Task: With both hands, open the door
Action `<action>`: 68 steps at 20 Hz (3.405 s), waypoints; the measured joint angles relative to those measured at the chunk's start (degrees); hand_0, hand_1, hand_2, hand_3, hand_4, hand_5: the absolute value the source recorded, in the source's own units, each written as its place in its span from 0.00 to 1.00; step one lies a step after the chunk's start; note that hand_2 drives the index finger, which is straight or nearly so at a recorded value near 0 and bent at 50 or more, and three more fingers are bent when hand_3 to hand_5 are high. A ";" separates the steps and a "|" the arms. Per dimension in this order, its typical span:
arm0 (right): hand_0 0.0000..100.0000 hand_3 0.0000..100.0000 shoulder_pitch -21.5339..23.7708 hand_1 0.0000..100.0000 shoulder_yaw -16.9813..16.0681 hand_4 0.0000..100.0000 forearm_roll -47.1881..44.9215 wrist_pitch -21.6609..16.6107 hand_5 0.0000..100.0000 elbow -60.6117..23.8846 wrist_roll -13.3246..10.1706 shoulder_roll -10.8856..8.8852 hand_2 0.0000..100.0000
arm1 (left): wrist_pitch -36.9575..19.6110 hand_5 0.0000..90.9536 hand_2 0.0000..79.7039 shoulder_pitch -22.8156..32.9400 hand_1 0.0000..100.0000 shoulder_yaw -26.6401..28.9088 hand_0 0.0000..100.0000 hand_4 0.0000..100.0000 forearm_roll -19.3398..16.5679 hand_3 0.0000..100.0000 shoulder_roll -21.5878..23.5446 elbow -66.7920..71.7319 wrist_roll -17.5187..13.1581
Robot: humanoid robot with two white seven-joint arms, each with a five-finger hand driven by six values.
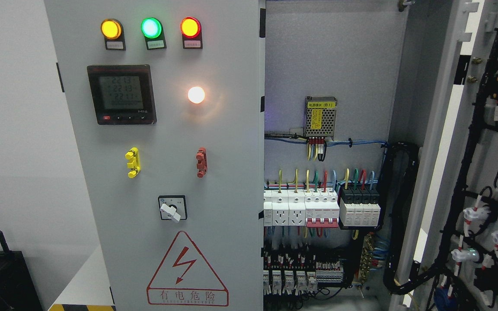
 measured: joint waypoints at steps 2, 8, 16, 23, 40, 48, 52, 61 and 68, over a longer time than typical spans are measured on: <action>0.19 0.00 -1.49 0.00 -0.09 0.00 -0.82 0.36 0.00 -0.05 -0.06 0.18 0.00 | 0.00 0.00 0.00 0.00 0.00 0.00 0.00 0.02 0.00 0.00 0.00 0.00 0.00; 0.20 0.00 -5.68 0.00 -0.14 0.00 -2.64 3.35 0.00 -0.22 -0.12 0.59 0.00 | 0.00 0.00 0.00 0.00 0.00 0.00 0.00 0.02 0.00 0.00 -0.01 0.00 0.00; 0.21 0.00 -11.00 0.00 0.76 0.00 -3.34 7.42 0.00 -0.06 -0.14 0.92 0.00 | 0.00 0.00 0.00 0.00 0.00 0.00 0.00 0.02 0.00 0.00 -0.01 0.00 0.00; 0.21 0.00 -15.73 0.00 1.93 0.00 -3.56 12.45 0.00 0.88 -0.15 1.48 0.00 | -0.01 0.00 0.00 0.00 0.00 0.00 0.00 0.02 0.00 0.00 -0.01 0.00 0.00; 0.21 0.00 -28.31 0.00 4.29 0.00 -6.50 20.99 0.00 4.39 -0.27 4.39 0.00 | -0.01 0.00 0.00 0.00 0.00 0.00 0.00 0.02 0.00 0.00 -0.02 0.00 0.00; 0.21 0.00 -33.25 0.00 4.63 0.00 -7.83 22.77 0.00 7.03 -0.11 4.98 0.00 | -0.01 0.00 0.00 0.00 0.00 0.00 0.00 0.02 0.00 0.00 -0.02 0.00 0.00; 0.21 0.00 -35.18 0.00 4.58 0.00 -8.06 24.91 0.00 8.39 -0.10 5.15 0.00 | -0.01 0.00 0.00 0.00 0.00 0.00 0.00 0.03 0.00 0.00 -0.02 0.00 0.00; 0.21 0.00 -38.63 0.00 4.40 0.00 -8.18 26.13 0.00 11.39 -0.10 5.36 0.00 | -0.01 0.00 0.00 0.00 0.00 0.00 0.00 0.03 0.00 0.00 -0.02 0.00 0.00; 0.22 0.00 -41.21 0.00 4.34 0.00 -8.24 27.25 0.00 13.66 -0.10 5.43 0.00 | -0.08 0.00 0.00 0.00 0.00 0.00 0.00 0.03 0.00 0.00 0.00 0.00 0.00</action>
